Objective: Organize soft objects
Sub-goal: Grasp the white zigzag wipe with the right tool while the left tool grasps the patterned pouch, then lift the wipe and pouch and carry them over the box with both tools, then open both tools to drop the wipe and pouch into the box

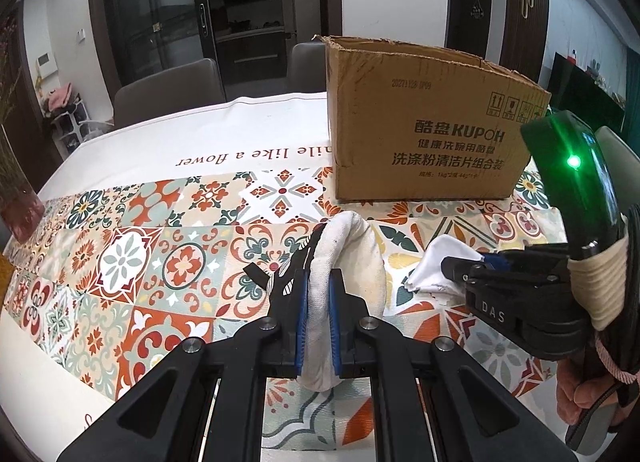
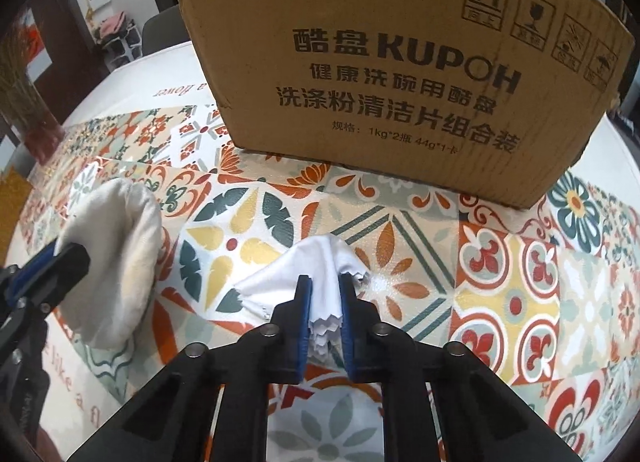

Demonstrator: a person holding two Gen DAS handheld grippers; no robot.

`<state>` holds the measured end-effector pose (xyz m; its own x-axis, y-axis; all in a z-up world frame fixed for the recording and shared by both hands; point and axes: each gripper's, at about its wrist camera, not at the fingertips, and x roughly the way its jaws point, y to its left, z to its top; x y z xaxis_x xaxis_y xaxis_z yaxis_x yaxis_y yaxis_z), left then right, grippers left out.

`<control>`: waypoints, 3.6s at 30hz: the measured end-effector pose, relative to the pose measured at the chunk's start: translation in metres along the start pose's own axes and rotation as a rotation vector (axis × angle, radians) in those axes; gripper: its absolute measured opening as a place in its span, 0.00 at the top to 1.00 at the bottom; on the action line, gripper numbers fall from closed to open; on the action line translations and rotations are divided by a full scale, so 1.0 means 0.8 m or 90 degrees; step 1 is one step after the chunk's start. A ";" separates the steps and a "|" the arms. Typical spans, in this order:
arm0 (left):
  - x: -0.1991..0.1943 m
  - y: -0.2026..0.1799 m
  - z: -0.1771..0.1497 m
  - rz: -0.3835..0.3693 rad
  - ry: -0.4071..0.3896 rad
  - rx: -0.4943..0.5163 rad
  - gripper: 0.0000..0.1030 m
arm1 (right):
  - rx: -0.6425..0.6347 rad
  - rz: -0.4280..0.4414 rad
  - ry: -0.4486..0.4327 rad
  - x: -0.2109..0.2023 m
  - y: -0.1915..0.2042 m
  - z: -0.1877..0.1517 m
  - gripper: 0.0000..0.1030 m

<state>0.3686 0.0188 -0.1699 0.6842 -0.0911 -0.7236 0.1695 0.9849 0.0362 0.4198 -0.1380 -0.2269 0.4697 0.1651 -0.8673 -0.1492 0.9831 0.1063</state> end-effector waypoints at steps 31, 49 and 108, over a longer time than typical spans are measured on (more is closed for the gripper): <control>-0.121 -0.031 0.059 -0.029 -0.145 -0.002 0.89 | 0.039 0.011 -0.187 -0.186 -0.020 0.009 0.90; -0.171 -0.052 0.129 -0.033 -0.254 0.028 0.89 | 0.043 0.003 -0.286 -0.260 -0.034 0.050 0.90; 0.007 -0.094 0.271 -0.080 -0.163 0.067 0.77 | 0.049 -0.041 -0.176 -0.120 -0.117 0.200 0.70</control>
<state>0.5140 -0.0874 -0.0272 0.8077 -0.2580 -0.5301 0.3269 0.9443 0.0386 0.5277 -0.2333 -0.0756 0.6966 0.1070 -0.7094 -0.0503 0.9937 0.1005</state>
